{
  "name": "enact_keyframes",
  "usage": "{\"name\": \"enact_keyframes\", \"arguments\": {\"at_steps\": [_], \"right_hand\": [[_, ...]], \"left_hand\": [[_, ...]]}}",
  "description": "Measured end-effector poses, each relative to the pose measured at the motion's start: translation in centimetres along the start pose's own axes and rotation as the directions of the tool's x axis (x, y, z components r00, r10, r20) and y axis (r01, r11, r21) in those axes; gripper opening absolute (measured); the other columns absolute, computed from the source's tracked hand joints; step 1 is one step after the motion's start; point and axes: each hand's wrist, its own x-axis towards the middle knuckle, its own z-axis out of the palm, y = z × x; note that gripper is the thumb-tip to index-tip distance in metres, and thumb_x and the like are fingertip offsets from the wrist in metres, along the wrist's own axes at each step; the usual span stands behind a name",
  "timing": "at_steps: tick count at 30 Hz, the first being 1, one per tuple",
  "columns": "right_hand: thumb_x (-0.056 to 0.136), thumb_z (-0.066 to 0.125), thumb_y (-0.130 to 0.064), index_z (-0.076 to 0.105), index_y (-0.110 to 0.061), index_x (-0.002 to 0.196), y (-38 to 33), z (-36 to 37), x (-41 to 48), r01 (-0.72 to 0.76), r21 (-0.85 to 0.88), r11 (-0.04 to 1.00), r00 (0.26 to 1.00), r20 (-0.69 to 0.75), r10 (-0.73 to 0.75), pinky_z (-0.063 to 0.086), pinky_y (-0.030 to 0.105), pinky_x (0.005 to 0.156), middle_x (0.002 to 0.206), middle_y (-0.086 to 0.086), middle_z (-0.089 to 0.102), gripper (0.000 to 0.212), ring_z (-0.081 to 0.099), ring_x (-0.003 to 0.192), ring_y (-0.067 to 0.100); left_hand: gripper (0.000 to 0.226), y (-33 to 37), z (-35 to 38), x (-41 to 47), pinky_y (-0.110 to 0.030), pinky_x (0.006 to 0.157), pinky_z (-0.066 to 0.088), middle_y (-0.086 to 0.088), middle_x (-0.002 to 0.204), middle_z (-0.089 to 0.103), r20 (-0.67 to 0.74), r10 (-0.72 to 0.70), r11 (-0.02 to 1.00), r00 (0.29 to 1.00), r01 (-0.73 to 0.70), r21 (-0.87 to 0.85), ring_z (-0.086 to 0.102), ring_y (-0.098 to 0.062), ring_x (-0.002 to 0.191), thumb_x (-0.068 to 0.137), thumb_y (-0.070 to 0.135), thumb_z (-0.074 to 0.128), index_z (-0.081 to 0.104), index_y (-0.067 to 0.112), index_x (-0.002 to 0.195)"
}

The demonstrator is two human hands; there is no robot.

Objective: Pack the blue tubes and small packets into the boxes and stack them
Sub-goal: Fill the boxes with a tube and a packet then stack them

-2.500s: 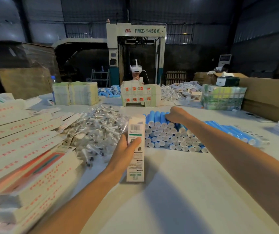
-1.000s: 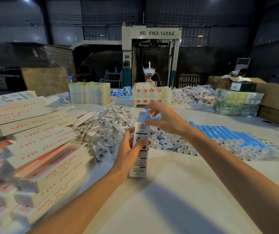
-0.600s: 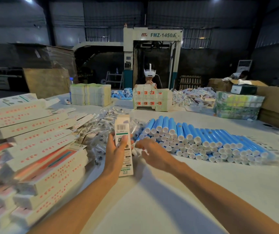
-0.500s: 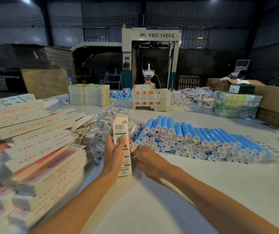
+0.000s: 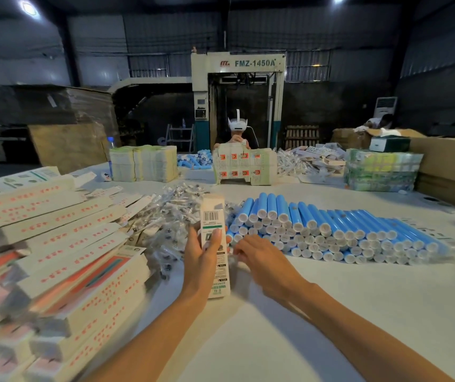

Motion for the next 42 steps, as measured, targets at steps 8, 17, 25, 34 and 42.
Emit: {"name": "enact_keyframes", "arguments": {"at_steps": [8, 17, 25, 34, 42], "right_hand": [[0.102, 0.059, -0.004, 0.071, -0.009, 0.111, 2.1, -9.3, -2.8, -0.323, 0.481, 0.815, 0.856, -0.218, 0.468, 0.056, 0.029, 0.088, 0.117, 0.001, 0.061, 0.016, 0.063, 0.098, 0.017], [0.099, 0.064, -0.010, 0.068, -0.025, 0.105, -1.0, -19.3, 1.4, -0.138, 0.426, 0.894, 0.935, -0.243, 0.260, 0.052, 0.012, 0.083, 0.105, -0.015, 0.067, 0.017, 0.064, 0.096, -0.002], [0.099, 0.064, -0.007, 0.069, -0.016, 0.110, -1.9, -16.5, 4.9, -0.160, 0.159, 0.974, 0.985, 0.094, 0.146, 0.048, 0.006, 0.067, 0.106, -0.007, 0.064, 0.015, 0.061, 0.091, 0.004], [0.091, 0.077, -0.015, 0.075, -0.017, 0.097, -1.5, -14.0, 4.0, -0.187, 0.366, 0.911, 0.966, -0.100, 0.239, 0.056, 0.021, 0.083, 0.106, -0.008, 0.070, 0.007, 0.065, 0.095, 0.005], [0.106, 0.058, -0.030, 0.059, -0.031, 0.132, -1.2, -9.3, -2.4, -0.201, 0.565, 0.800, 0.905, -0.205, 0.372, 0.054, 0.030, 0.099, 0.130, -0.021, 0.055, 0.026, 0.055, 0.119, -0.001]], "left_hand": [[0.048, 0.8, 0.9, -0.9, -0.051, 0.082, 0.065, -0.011, 0.107, 0.081, 0.139, -0.054, 0.995, 0.989, 0.065, -0.071, 0.080, -0.033, 0.094, 0.091, 0.027, 0.080, 0.058, 0.018, 0.132], [0.062, 1.6, 2.6, -3.1, -0.055, 0.094, 0.062, -0.010, 0.109, 0.081, 0.288, -0.055, 0.994, 0.956, 0.079, -0.074, 0.078, -0.036, 0.099, 0.079, 0.029, 0.085, 0.056, 0.016, 0.132], [0.063, 1.6, 2.9, -3.4, -0.058, 0.098, 0.060, -0.010, 0.111, 0.081, 0.300, -0.059, 0.996, 0.952, 0.075, -0.042, 0.079, -0.033, 0.101, 0.083, 0.027, 0.085, 0.054, 0.017, 0.137], [0.066, 1.0, 2.8, -2.9, -0.058, 0.101, 0.058, -0.006, 0.112, 0.081, 0.330, -0.080, 0.992, 0.941, 0.108, -0.067, 0.078, -0.030, 0.105, 0.083, 0.033, 0.087, 0.052, 0.022, 0.138], [0.061, 1.1, 2.7, -2.8, -0.057, 0.100, 0.058, -0.005, 0.113, 0.081, 0.319, -0.049, 0.996, 0.946, 0.068, -0.049, 0.079, -0.030, 0.102, 0.086, 0.032, 0.085, 0.054, 0.023, 0.137]]}}
